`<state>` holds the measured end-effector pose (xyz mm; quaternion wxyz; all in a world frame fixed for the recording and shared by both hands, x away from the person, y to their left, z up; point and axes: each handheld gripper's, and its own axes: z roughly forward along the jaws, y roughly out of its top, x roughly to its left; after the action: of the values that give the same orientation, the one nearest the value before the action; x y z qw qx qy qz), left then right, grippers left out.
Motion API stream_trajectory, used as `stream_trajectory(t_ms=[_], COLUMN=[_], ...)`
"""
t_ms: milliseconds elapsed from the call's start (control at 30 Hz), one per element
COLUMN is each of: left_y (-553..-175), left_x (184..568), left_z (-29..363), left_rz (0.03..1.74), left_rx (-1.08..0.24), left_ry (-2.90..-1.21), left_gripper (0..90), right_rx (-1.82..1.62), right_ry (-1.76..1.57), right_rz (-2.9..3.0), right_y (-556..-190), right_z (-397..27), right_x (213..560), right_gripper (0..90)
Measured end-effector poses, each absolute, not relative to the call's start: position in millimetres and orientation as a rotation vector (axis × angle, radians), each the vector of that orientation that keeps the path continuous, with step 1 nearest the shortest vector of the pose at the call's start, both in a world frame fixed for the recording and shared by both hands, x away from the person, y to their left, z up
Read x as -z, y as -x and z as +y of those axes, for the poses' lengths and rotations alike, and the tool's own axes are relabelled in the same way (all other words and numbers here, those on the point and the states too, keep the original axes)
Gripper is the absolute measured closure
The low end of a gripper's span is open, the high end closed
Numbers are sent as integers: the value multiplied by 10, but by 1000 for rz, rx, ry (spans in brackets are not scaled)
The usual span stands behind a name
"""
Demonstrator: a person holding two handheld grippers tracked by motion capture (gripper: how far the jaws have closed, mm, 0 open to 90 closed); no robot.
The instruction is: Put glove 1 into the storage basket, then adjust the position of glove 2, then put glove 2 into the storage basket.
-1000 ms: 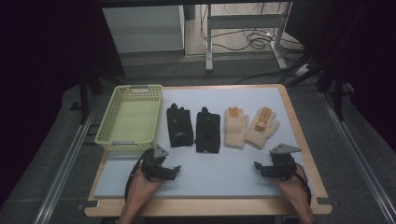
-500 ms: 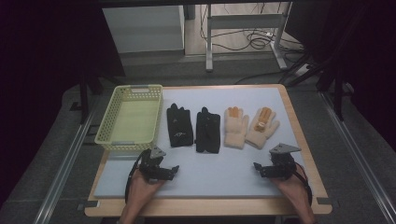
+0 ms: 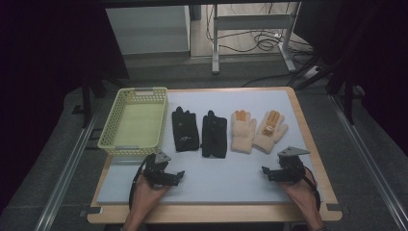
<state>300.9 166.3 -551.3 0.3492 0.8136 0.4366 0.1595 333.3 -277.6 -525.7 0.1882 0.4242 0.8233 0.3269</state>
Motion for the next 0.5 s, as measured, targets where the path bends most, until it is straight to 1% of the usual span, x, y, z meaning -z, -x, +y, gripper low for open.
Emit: stream_trajectory(t_ms=[400, 500], left_y=[-3008, -3007], left_x=[5513, 5514], left_z=[1662, 1663], left_rz=[1131, 1131], left_rx=[-415, -415], left_ry=[-2108, -2108], left_gripper=[70, 71], right_rx=[-966, -977], right_ry=[-1147, -1130], right_rz=[2283, 2284], right_y=[-3382, -3412], right_z=[-2799, -2817], right_x=[5216, 5197], right_gripper=[158, 174])
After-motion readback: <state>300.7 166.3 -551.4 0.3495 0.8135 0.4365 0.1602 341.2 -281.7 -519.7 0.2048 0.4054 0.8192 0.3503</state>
